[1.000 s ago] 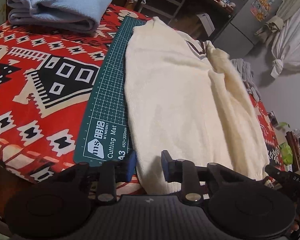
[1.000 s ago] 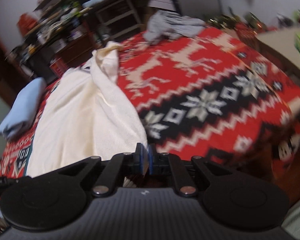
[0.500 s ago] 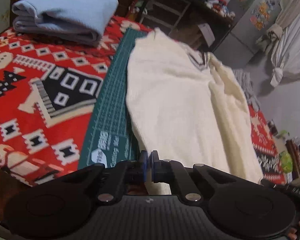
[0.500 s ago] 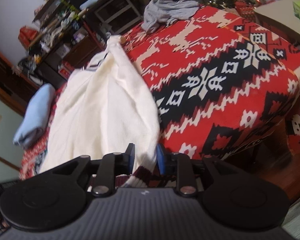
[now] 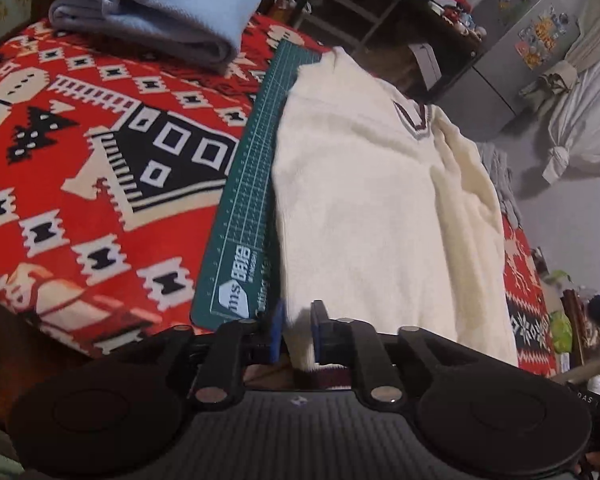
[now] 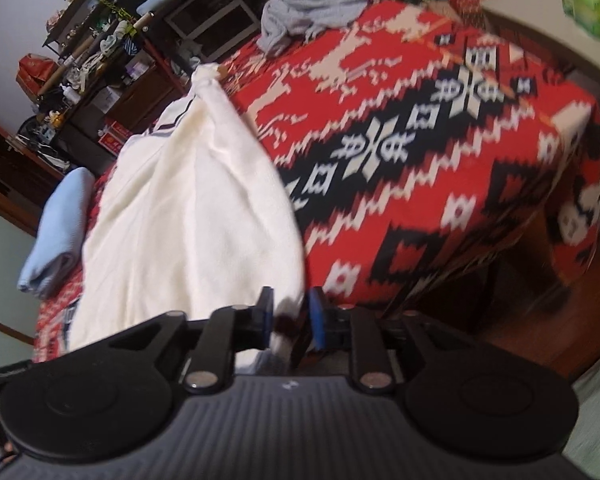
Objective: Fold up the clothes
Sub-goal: 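Grasp the vest hem with both tools and pull it straight, then release the hem with both tools and lift them above the vest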
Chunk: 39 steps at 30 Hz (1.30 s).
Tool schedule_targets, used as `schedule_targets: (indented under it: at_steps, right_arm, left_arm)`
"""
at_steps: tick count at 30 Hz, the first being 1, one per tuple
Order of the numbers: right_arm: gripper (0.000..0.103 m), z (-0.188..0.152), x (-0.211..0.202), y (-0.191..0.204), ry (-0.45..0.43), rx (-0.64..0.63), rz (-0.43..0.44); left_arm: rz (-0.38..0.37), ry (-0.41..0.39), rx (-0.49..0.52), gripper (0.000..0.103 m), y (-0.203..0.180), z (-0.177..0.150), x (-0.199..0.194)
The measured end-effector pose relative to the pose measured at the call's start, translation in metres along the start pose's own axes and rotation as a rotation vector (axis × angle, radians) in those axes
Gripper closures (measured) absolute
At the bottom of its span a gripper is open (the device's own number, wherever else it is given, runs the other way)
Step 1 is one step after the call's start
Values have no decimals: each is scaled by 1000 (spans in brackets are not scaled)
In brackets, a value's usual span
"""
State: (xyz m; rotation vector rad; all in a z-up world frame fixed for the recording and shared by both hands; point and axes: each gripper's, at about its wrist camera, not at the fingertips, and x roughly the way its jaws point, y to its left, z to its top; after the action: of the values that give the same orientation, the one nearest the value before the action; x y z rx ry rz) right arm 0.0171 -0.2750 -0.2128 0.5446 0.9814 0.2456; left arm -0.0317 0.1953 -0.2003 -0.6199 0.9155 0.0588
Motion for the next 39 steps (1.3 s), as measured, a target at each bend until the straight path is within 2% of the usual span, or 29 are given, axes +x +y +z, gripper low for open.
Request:
schedule_targets:
  at_steps: [4,5,6,10,11,13,17,20,23,28,34,37,39]
  right_arm:
    - [77,-4,10,3,40,5,-12]
    - [80,-5,12,3,45,3,-13]
    - [88,-5,13,3,48,1,-13]
    - [91,-5,15,5,51,-14,-21]
    - [91,-5,15,5,50,-16,-22]
    - [95,-5,15,4,46,-19,-25]
    - [97,0,3,3,2,-54,-61]
    - [97,8,-15,-3,-37,-79,-94]
    - [98,11,-27,-12,-37,-63,-93]
    - [98,-8,-14,-27,17,-53,-129]
    - [97,-16,-9,-30,30,-81,-148]
    - [90,-13,-14,-27,26,-92,-136]
    - [86,-8,-21,-22,1,-124,-149]
  left_arm:
    - [-30,72,-14,81,2,-3,2]
    - [-27,88,-10,81,1,-4,4]
    - [-25,101,-3,81,0,-6,6]
    - [-26,105,17,82,-3,-8,7]
    - [-21,105,25,85,-5,-8,8]
    - [-3,100,43,97,-8,-9,9]
    - [54,50,78,97,-9,-3,-7]
    - [66,26,67,98,4,7,-27]
    - [71,36,50,98,15,10,-40]
    - [131,107,60,98,23,-6,-23]
    - [123,118,75,97,25,-13,-17]
    - [146,86,127,92,15,-12,-25]
    - [172,59,165,85,12,-9,-30]
